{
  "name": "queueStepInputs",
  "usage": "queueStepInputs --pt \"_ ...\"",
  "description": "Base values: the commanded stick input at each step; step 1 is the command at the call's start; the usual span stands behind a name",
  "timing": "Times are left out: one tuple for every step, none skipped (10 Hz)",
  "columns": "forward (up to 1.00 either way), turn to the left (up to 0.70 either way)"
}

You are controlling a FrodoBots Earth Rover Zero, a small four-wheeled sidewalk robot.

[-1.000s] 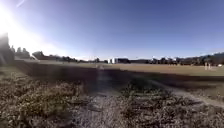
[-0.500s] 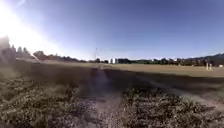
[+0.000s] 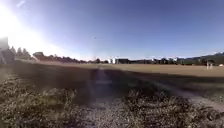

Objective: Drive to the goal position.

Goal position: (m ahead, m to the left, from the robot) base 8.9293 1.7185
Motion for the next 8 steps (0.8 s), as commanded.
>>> queueStepInputs --pt "0.5 0.0" --pt "0.5 0.0" --pt "0.5 0.0" --pt "0.5 0.0" --pt "0.5 0.0" --pt "0.5 0.0" --pt "0.5 0.0" --pt "0.5 0.0"
